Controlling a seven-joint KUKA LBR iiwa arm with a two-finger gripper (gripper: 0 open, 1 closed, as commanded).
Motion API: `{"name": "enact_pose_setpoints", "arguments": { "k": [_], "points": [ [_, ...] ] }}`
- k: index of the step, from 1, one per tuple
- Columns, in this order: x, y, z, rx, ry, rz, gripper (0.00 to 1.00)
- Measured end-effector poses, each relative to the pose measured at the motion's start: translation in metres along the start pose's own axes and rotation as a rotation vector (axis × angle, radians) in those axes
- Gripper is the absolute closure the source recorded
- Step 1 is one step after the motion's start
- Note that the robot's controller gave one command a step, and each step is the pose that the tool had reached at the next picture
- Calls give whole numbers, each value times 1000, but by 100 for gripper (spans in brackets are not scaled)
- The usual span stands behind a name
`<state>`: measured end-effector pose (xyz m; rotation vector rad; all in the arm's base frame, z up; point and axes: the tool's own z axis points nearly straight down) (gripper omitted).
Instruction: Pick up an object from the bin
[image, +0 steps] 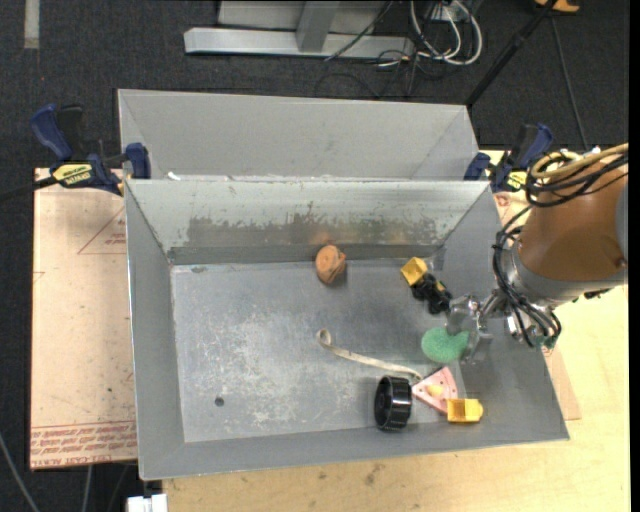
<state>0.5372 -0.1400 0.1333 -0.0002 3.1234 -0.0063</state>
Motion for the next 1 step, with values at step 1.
{"name": "enact_pose_setpoints", "arguments": {
  "k": [1],
  "points": [
    [6, 2, -20, -8, 26, 3, 100]
  ]
}}
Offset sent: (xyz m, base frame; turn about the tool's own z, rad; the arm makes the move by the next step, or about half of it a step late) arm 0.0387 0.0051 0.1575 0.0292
